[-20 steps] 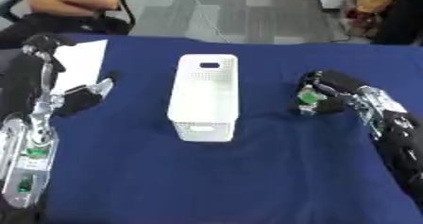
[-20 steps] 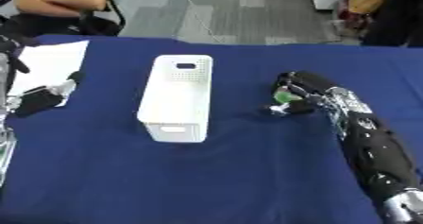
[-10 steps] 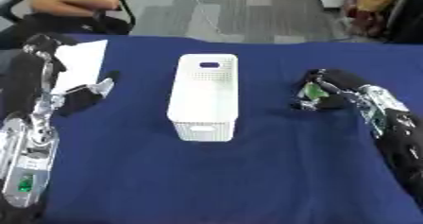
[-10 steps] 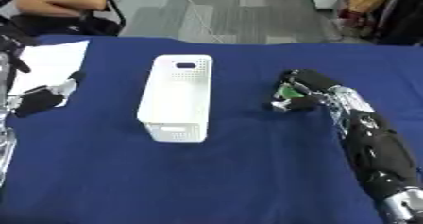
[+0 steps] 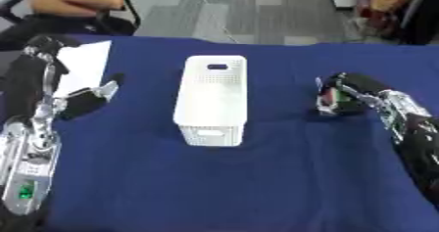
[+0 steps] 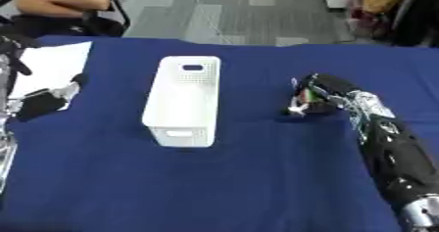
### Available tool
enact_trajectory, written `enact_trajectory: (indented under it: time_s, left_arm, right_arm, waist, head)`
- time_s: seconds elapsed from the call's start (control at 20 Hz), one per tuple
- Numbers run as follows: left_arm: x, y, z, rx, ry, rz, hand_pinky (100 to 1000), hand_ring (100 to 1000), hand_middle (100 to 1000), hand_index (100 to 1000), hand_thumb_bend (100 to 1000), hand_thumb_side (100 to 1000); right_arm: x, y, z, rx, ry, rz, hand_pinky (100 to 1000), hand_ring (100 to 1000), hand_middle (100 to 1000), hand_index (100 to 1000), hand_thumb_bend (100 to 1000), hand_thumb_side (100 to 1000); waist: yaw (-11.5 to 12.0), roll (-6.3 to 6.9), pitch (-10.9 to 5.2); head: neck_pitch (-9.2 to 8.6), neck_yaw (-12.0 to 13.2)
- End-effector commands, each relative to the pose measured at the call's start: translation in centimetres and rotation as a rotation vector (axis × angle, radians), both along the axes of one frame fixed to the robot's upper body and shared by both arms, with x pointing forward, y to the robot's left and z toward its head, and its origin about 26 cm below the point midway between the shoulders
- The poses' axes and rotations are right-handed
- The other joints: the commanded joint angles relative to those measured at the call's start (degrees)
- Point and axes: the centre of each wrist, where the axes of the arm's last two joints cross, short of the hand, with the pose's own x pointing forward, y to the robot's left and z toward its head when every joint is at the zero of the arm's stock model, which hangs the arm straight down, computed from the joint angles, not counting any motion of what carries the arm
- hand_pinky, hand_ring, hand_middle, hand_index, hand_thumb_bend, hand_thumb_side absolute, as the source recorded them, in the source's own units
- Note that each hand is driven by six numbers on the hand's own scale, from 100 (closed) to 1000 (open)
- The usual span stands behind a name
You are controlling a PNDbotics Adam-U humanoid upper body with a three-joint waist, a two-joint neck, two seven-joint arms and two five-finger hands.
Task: Pick up objects on the table and place them in the box.
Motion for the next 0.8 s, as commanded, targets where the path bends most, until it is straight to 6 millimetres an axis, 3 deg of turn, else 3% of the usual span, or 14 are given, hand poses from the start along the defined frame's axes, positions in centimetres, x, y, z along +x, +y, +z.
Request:
enact_trajectory:
  time_s: [0.05, 0.15, 0.2, 0.25, 0.3, 0.35, 0.4, 0.65, 0.8]
  left_arm:
    - [0.0, 0.1, 1.1, 0.011, -0.034, -0.006, 100, 455, 687, 731, 510, 448]
    - [0.0, 0.1, 1.1, 0.011, -0.033, -0.006, 100, 455, 687, 731, 510, 449]
    - [-0.1, 0.1, 1.1, 0.011, -0.033, -0.006, 100, 455, 687, 731, 509, 449]
    - [-0.1, 0.1, 1.1, 0.011, -0.033, -0.007, 100, 455, 688, 732, 508, 450]
    - [-0.1, 0.1, 1.1, 0.011, -0.032, -0.007, 100, 455, 687, 731, 510, 449]
    - [-0.1, 0.1, 1.1, 0.011, -0.032, -0.007, 100, 455, 688, 732, 508, 450]
    - [-0.1, 0.1, 1.1, 0.011, -0.032, -0.007, 100, 455, 688, 732, 508, 450]
    - [-0.1, 0.1, 1.1, 0.012, -0.032, -0.006, 100, 455, 688, 732, 508, 450]
    - [-0.1, 0.2, 1.1, 0.012, -0.031, -0.006, 100, 455, 688, 732, 508, 450]
  right_arm:
    - [0.1, -1.3, 0.9, -0.023, -0.015, -0.03, 179, 416, 580, 681, 709, 892]
    - [0.0, -1.4, 0.9, -0.023, -0.014, -0.033, 128, 370, 539, 641, 711, 837]
    - [0.0, -1.4, 0.8, -0.019, -0.016, -0.038, 100, 264, 455, 519, 367, 853]
    - [-0.1, -1.5, 0.8, -0.013, -0.024, -0.044, 100, 242, 431, 490, 276, 874]
    - [-0.1, -1.5, 0.7, -0.013, -0.024, -0.045, 100, 281, 470, 540, 443, 842]
    - [-0.1, -1.5, 0.7, -0.01, -0.027, -0.047, 100, 237, 426, 483, 263, 878]
    - [-0.2, -1.6, 0.7, 0.002, -0.043, -0.05, 100, 172, 356, 412, 140, 926]
    - [-0.6, -2.0, 0.0, 0.032, -0.076, -0.054, 100, 100, 266, 323, 127, 940]
    - [-0.8, -2.2, -0.3, 0.056, -0.091, -0.046, 100, 100, 223, 281, 113, 943]
  waist:
    - [-0.1, 0.07, -0.53]
    - [-0.1, 0.07, -0.55]
    - [-0.1, 0.09, -0.56]
    - [-0.1, 0.09, -0.57]
    - [-0.1, 0.09, -0.57]
    - [-0.1, 0.1, -0.58]
    - [-0.2, 0.09, -0.59]
    - [-0.2, 0.06, -0.66]
    - [-0.2, 0.05, -0.7]
  head:
    - [0.03, -0.2]
    - [0.03, -0.1]
    - [0.03, -0.1]
    - [0.03, -0.1]
    - [0.03, -0.1]
    - [0.03, -0.1]
    - [0.03, -0.1]
    - [0.03, 0.1]
    - [0.03, 0.2]
